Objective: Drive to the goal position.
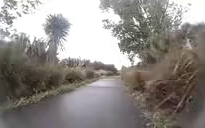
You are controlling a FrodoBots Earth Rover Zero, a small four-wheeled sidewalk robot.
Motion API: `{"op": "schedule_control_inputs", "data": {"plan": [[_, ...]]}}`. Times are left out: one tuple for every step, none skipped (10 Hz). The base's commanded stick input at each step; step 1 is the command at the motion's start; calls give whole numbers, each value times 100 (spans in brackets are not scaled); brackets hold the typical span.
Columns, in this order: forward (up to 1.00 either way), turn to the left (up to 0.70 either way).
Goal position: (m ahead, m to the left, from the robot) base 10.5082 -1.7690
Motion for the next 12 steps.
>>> {"op": "schedule_control_inputs", "data": {"plan": [[70,0],[70,0],[70,0],[70,0],[70,0],[70,0],[70,0],[70,0],[70,0],[70,0],[70,0],[70,0]]}}
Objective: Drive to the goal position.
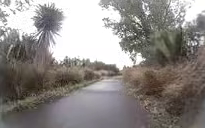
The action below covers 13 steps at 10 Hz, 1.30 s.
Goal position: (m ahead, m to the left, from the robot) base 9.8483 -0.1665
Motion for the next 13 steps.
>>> {"op": "schedule_control_inputs", "data": {"plan": [[70,0],[70,0],[70,0],[70,-13],[70,-35],[70,-35],[70,-23],[70,-3],[70,0],[70,0],[70,0],[70,0],[70,0]]}}
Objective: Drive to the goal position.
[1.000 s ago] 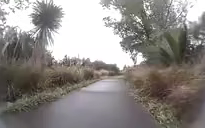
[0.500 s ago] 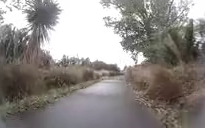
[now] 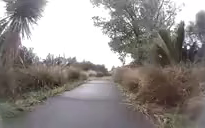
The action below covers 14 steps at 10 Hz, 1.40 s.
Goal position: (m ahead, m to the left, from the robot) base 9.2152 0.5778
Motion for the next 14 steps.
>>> {"op": "schedule_control_inputs", "data": {"plan": [[70,0],[70,0],[70,0],[70,0],[70,0],[70,0],[70,35],[70,31],[70,6],[70,0],[70,0],[70,0],[70,0],[70,0]]}}
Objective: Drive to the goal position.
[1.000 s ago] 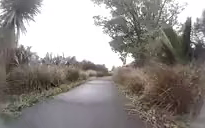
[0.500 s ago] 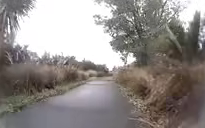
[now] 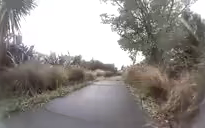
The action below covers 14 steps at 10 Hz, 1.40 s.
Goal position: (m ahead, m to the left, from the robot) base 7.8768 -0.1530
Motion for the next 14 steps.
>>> {"op": "schedule_control_inputs", "data": {"plan": [[70,0],[70,0],[70,0],[70,0],[70,-17],[70,-35],[70,-35],[70,0],[70,0],[70,0],[70,0],[70,0],[70,0],[70,0]]}}
